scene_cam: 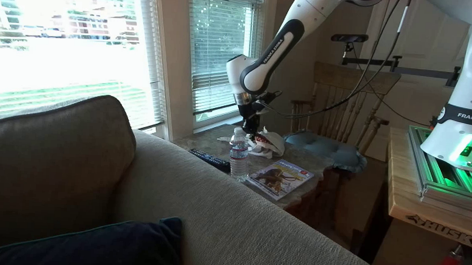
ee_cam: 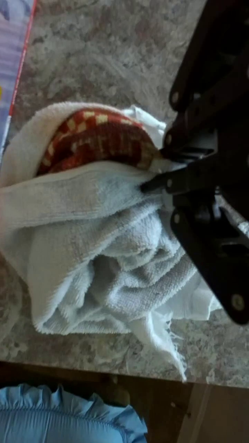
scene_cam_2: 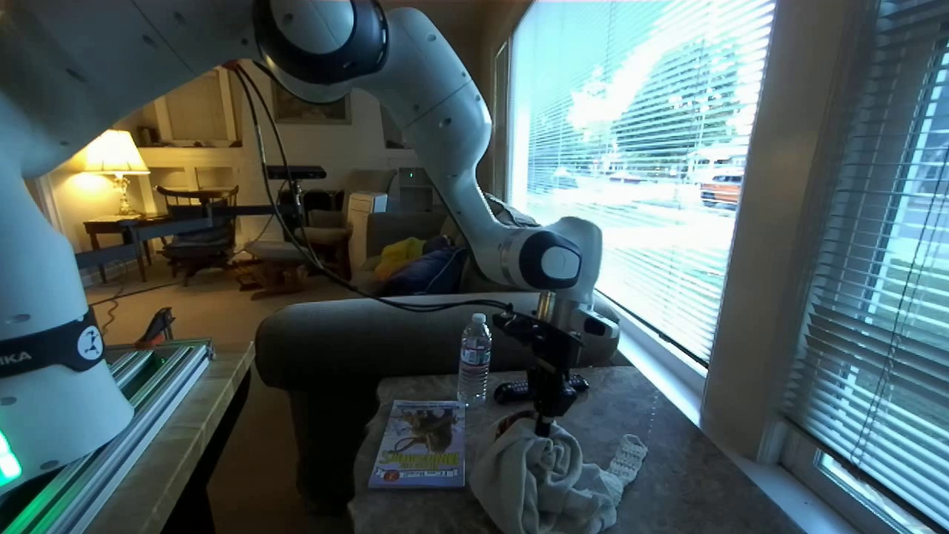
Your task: Use the tea towel to wipe the table
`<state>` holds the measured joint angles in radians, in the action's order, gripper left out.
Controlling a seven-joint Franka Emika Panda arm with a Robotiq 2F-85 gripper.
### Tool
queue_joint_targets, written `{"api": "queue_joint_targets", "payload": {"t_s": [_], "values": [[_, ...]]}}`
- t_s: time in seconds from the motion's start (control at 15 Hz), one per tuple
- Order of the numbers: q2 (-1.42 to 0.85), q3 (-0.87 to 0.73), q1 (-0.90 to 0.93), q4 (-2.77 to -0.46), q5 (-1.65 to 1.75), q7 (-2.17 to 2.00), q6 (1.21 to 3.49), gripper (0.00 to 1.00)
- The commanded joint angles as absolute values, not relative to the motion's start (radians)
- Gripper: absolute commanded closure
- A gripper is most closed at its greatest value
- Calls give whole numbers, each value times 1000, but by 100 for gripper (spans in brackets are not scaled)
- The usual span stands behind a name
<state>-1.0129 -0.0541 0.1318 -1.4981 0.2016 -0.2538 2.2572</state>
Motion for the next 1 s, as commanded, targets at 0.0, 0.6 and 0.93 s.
{"api": "queue_joint_targets", "payload": {"t_s": [0.0,0.6,0.93], "values": [[-1092,-26,117,-1373,113,-253,2278,97],[-1164,-5,115,-1212,5,-261,2363,97],[-1150,-23,125,-1212,-3,-288,2411,57]]}}
